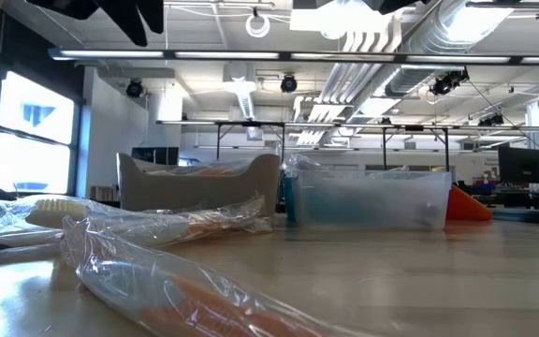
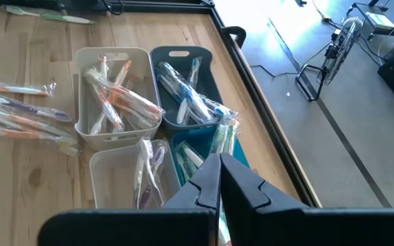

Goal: Pick & Place Toothbrushes
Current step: Put the orange toothbrush into the gray bin

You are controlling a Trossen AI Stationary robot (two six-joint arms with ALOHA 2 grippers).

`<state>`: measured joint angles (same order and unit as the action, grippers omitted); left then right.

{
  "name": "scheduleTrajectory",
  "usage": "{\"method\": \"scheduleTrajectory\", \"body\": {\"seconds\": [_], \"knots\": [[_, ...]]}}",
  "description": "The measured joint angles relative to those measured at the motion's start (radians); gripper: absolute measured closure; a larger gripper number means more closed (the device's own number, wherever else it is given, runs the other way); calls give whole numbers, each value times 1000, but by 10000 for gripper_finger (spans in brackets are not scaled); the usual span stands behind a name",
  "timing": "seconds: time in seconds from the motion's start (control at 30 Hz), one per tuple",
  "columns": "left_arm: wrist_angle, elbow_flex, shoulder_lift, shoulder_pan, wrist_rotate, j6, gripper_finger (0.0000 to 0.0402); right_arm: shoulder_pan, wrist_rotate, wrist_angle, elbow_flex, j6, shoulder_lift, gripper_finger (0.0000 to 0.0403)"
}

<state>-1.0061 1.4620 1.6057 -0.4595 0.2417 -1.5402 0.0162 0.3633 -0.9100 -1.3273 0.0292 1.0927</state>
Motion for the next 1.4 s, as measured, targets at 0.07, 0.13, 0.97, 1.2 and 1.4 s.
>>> {"method": "scheduleTrajectory", "body": {"seconds": [0.07,0.13,0.97,1.2,1.4], "knots": [[0,0,7,-8,1,-37,318,0,0,0,0,0,0,400],[-11,0,17,-8,0,-70,318,0,0,0,0,0,0,400],[-115,-1,151,-5,-123,-148,256,0,0,2,0,0,21,400],[-111,-51,151,-5,-123,-154,268,0,1,8,0,-3,45,400],[-39,-135,151,-5,-170,-170,279,11,1,9,0,-5,61,400]]}}
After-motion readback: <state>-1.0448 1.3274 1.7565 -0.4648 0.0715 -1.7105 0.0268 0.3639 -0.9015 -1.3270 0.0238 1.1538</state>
